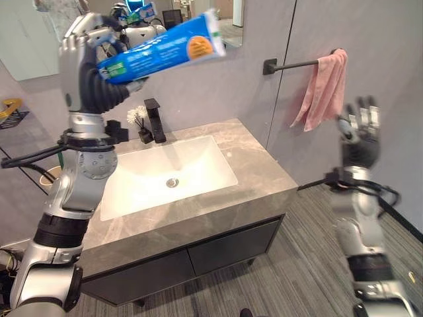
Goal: Put brush and paste in cup on sink, flatten towel.
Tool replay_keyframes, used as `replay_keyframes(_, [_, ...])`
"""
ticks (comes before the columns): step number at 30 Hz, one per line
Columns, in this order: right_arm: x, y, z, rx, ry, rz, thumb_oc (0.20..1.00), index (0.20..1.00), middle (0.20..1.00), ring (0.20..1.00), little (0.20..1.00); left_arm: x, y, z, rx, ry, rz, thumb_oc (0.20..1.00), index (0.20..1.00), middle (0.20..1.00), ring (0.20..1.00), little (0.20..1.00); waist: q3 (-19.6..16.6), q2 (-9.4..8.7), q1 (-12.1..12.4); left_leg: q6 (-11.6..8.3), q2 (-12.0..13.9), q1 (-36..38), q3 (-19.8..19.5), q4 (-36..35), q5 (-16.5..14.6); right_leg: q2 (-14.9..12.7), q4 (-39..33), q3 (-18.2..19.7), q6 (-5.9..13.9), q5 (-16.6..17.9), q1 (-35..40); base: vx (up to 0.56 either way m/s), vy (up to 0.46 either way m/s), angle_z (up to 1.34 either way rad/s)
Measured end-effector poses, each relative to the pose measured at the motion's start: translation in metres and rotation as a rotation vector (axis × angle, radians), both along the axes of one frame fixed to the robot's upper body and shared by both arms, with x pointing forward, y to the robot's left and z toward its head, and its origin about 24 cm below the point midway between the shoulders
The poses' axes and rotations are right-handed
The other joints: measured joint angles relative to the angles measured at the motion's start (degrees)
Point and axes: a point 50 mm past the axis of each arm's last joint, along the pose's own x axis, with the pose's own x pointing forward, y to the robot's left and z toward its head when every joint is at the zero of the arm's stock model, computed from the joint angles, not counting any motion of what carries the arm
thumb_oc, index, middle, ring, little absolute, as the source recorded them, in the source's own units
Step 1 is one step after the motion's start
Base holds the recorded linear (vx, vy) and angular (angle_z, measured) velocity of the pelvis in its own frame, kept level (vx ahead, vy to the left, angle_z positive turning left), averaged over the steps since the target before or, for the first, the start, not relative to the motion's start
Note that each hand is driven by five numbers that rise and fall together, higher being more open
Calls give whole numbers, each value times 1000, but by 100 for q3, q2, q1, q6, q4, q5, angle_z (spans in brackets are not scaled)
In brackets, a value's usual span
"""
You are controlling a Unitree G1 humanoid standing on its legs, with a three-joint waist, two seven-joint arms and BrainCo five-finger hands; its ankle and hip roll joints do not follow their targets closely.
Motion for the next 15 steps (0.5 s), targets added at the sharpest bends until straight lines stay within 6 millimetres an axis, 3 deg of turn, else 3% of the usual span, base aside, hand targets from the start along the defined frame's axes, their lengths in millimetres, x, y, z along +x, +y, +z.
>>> replay_keyframes(1, [5,25,9,25,-39,120,1000,1000,1000,1000,1000,1,-8,4,12,-11,-27,200,200,200,200,200,-18,4,43,-12,6,7,-11,23,28,6,1,-2,-43,32,-8,-30,-24,4])
replay_keyframes(5, [11,85,37,130,-126,359,1000,1000,1000,1000,1000,1,-22,13,4,-41,-82,200,200,200,200,200,-30,-8,234,-23,23,-8,-62,22,40,12,2,-52,-57,39,6,-12,-24,6])
replay_keyframes(9, [8,125,53,167,-179,525,1000,1000,1000,1000,1000,1,-32,14,20,-51,-124,200,200,200,200,200,-41,-11,324,-31,34,-13,-128,23,45,12,2,-130,-68,33,31,6,-13,9])
replay_keyframes(15, [4,135,57,172,-228,588,1000,1000,1000,1000,1000,0,-39,12,5,-58,-159,200,200,200,200,200,-78,-49,366,-33,35,-18,-282,23,47,-10,2,-281,-67,-20,106,13,-9,12])
